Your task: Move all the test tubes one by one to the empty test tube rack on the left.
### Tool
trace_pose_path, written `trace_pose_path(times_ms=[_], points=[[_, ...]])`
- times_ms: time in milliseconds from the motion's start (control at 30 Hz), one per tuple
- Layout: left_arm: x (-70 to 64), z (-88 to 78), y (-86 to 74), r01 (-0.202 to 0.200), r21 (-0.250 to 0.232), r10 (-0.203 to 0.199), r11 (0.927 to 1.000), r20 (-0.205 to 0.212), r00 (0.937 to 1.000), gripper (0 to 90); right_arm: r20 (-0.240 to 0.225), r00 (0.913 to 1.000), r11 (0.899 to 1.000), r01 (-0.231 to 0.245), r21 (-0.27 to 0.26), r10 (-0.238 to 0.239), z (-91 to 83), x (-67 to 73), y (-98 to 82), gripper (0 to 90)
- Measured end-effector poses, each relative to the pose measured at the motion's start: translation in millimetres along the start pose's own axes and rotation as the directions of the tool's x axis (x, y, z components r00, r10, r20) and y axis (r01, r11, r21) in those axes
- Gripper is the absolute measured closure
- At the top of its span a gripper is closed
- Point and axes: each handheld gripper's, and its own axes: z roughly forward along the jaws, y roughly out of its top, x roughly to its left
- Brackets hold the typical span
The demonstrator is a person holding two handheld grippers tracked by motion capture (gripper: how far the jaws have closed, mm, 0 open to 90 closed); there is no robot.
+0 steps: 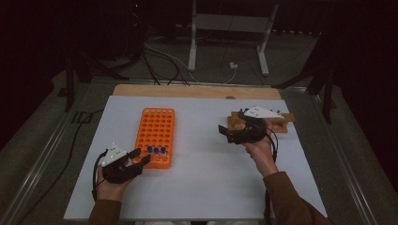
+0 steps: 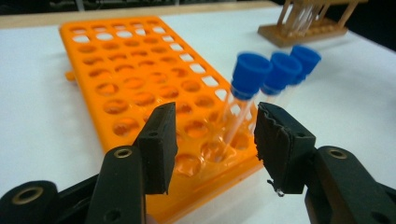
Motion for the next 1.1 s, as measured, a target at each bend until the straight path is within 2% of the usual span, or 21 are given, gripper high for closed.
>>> trace_pose_path(times_ms=[200, 300, 367, 533, 733, 967, 1100], points=[[4.8, -4.8, 4.6, 0.015, -0.046, -0.018, 0.9988, -0.05, 0.9986, 30.5, 0.042, 0.9989, 1.0, -0.023, 0.002, 0.023, -3.5, -13.2, -0.2, 0.0], [4.9, -5.4, 5.9, 0.024, -0.053, -0.028, 0.9983, -0.077, 0.9967, 19.0, 0.065, 0.9972, 0.999, -0.038, 0.002, 0.037, -4.0, -20.5, -0.3, 0.0], [6.0, -5.4, 5.4, 0.03, -0.051, -0.035, 0.9982, -0.09, 0.9953, 16.0, 0.079, 0.9957, 0.999, -0.047, -0.002, 0.047, -4.5, -25.5, -0.5, 0.0], [7.5, -7.1, 5.6, 0.037, -0.064, -0.044, 0.9973, -0.116, 0.9923, 1.5, 0.122, 0.9907, 0.998, -0.058, -0.017, 0.06, -9.1, -37.5, 1.4, 0.0], [9.1, -7.3, 4.5, 0.036, -0.065, -0.044, 0.9973, -0.132, 0.9903, 0.6, 0.155, 0.9822, 0.994, -0.1, -0.05, 0.107, -17.7, -55.9, 3.3, 0.7], [9.6, -7.7, 3.7, 0.041, -0.065, -0.049, 0.9971, -0.133, 0.9899, 0.6, 0.214, 0.9705, 0.994, -0.108, -0.024, 0.111, -17.0, -77.0, -1.3, 0.8], [11.7, -7.4, 2.5, 0.054, -0.063, -0.062, 0.9966, -0.132, 0.9893, 0.6, 0.235, 0.9648, 0.993, -0.118, -0.02, 0.119, -16.0, -88.3, -8.8, 6.7]])
